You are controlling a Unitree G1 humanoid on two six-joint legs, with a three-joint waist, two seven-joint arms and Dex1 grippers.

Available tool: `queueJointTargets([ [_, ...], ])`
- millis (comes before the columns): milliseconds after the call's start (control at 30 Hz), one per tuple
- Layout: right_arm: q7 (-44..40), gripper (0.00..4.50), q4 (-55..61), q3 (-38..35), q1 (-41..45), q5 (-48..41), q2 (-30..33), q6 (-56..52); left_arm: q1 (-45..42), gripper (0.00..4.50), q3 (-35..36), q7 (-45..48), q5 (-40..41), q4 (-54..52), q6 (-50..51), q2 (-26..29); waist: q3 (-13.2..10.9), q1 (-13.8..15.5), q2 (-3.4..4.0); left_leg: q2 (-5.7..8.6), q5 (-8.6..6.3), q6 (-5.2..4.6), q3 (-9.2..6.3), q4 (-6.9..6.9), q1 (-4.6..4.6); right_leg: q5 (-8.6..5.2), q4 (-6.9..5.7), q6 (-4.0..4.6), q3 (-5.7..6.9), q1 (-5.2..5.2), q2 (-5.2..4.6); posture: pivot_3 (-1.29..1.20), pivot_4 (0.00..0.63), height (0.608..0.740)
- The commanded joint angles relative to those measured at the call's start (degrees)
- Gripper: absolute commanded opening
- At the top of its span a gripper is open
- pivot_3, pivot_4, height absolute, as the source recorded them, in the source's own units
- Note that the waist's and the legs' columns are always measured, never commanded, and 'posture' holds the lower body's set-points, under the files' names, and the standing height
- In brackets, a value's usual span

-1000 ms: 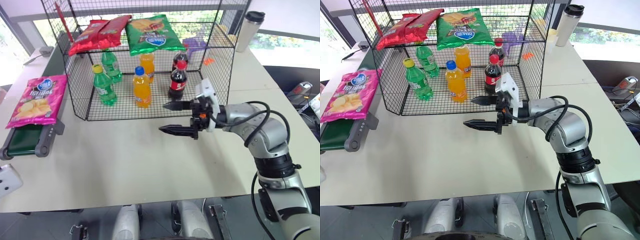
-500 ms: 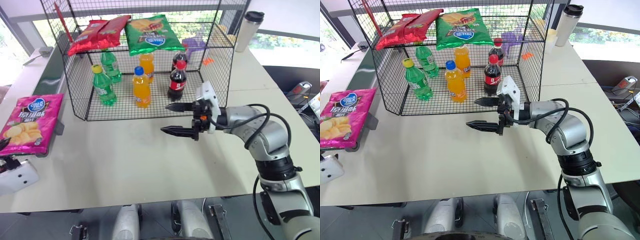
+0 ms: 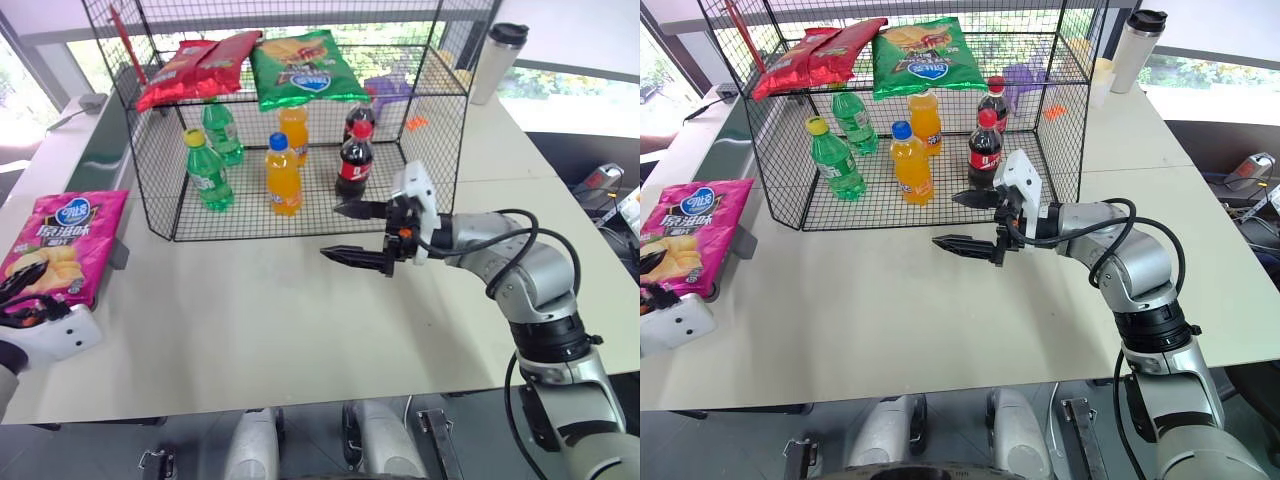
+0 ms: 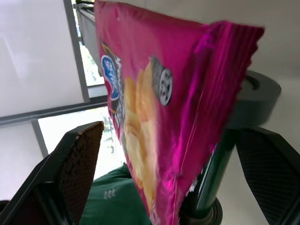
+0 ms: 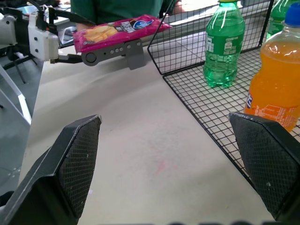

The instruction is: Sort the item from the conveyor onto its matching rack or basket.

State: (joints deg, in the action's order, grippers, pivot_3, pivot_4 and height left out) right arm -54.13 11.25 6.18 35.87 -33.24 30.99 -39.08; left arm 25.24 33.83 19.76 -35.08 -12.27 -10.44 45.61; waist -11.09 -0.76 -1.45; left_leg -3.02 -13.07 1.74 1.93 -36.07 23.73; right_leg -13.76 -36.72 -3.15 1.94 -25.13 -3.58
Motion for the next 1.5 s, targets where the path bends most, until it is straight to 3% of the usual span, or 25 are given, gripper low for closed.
queueJointTargets([
  [33, 0.4, 4.50, 2.9, -1.2, 0.0, -0.2, 0.1, 0.8, -1.2, 4.49, 0.9, -2.6, -1.3, -0.6, 0.9, 0.8, 0.0, 0.0, 0.00, 0.00, 0.00, 0.00, 0.00, 0.00, 0.00, 0.00, -0.01, 0.00, 0.00, -0.01, 0.00, 0.00, 0.150, 0.740],
  [300, 1.0, 4.50, 3.6, -1.0, -0.7, 0.0, -0.2, 0.8, -2.2, 4.49, 0.4, -4.9, -3.4, -0.8, 2.3, 0.8, 0.0, -0.1, -0.05, -0.01, 0.00, 0.00, 0.00, -0.03, 0.00, 0.01, -0.15, -0.03, 0.00, -0.08, 0.01, 0.00, 0.150, 0.740],
  [533, 1.4, 4.50, 3.2, -0.5, -1.0, 1.2, -0.5, 1.6, -10.0, 4.49, -6.2, -5.7, -4.5, 5.6, 3.5, 3.5, 0.0, 0.1, -0.11, -0.01, 0.01, 0.00, -0.05, -0.13, -0.02, 0.01, -0.33, -0.02, 0.04, -0.07, 0.02, 0.00, 0.150, 0.740],
  [733, 2.3, 4.50, 4.3, -1.1, -2.0, 1.4, -0.2, 1.3, -8.8, 4.49, -7.4, -4.4, -3.4, 4.9, 4.1, 2.8, 0.1, 0.0, -0.13, -0.01, 0.01, -0.01, -0.01, -0.09, -0.01, 0.04, -0.32, -0.08, 0.02, -0.08, -0.01, 0.00, 0.150, 0.740],
  [1133, 2.6, 4.50, 3.3, -0.3, -2.3, 2.3, -0.9, 2.4, -0.6, 4.49, -2.3, -6.9, -5.4, -4.7, 7.7, -1.7, 0.1, 0.1, -0.14, -0.02, 0.01, -0.01, -0.01, -0.12, -0.11, -0.06, -0.36, 0.10, -0.01, -0.02, -0.01, 0.00, 0.150, 0.740],
  [1500, 1.3, 4.50, 1.7, -0.3, -2.1, 2.9, -0.5, 2.9, 12.3, 4.49, 2.7, -11.1, -15.5, -18.7, 14.3, -14.8, 0.1, 0.0, -0.16, -0.01, 0.01, -0.01, 0.01, -0.12, -0.15, -0.09, -0.36, 0.13, -0.03, 0.00, 0.02, 0.00, 0.150, 0.740],
])
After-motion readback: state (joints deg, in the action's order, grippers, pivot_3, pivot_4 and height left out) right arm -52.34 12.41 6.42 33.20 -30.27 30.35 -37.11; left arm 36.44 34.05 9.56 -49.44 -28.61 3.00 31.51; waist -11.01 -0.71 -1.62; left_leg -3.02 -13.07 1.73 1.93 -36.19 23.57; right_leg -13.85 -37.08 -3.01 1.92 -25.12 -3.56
